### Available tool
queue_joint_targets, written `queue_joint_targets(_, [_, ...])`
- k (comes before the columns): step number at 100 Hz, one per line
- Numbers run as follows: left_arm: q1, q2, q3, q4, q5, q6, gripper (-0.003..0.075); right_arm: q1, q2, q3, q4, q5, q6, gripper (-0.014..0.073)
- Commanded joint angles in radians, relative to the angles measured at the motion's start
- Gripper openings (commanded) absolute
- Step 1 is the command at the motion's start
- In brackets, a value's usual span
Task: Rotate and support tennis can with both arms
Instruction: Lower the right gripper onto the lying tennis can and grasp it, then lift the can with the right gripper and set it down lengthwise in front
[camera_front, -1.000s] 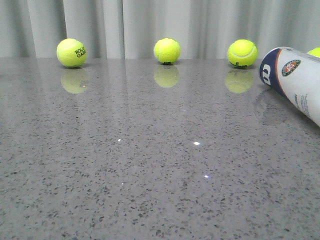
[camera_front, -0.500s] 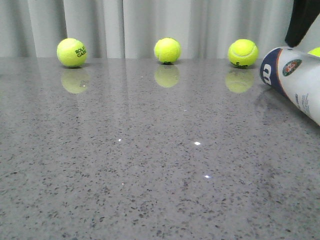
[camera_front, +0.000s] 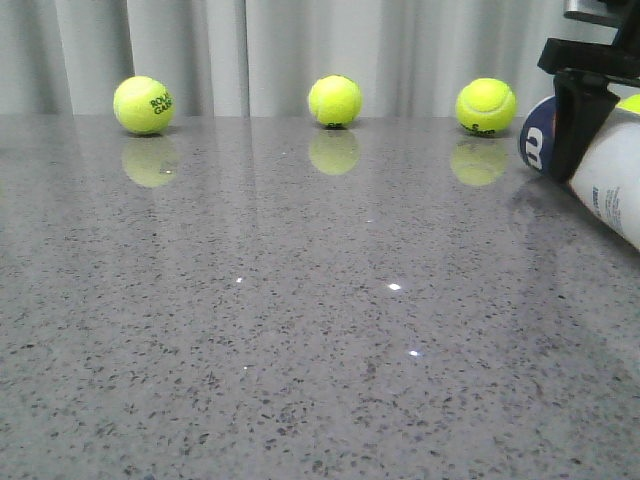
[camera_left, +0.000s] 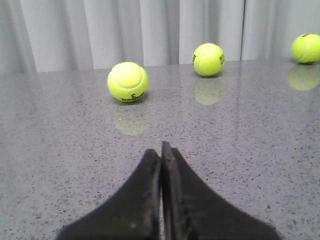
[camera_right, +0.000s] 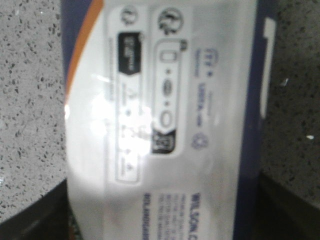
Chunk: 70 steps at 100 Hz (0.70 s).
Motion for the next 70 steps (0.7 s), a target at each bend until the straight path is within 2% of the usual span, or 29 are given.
queue_joint_targets(1, [0.000, -0.035, 0.045, -0.002, -0.085, -0.001, -0.0018, -0.006, -0.040, -0.038, 0.015, -0.006, -0.002, 0.0417])
queue_joint_targets(8, [0.000, -0.035, 0.045, -0.002, -0.085, -0.001, -0.0018, -0.006, -0.040, -0.057, 0.015, 0.019, -0.002, 0.0300])
queue_joint_targets(15, [0.000, -0.035, 0.045, -0.002, -0.085, -0.001, -0.0018, -0.002, -0.042, -0.093, 0.015, 0.051, -0.006, 0.0246])
queue_joint_targets(29, [0.000, -0.035, 0.045, -0.002, -0.085, -0.001, -0.0018, 0.040, -0.047, -0.195, 0.014, 0.108, -0.144, 0.0244])
queue_joint_targets(46, [0.000, -0.035, 0.045, -0.002, -0.085, -0.001, -0.0018, 0.152, -0.041, -0.277, 0.014, 0.115, -0.371, 0.0244])
queue_joint_targets(70, [0.000, -0.035, 0.045, -0.002, -0.085, -0.001, -0.0018, 0.318, -0.041, -0.280, 0.014, 0.075, -0.809, 0.0244])
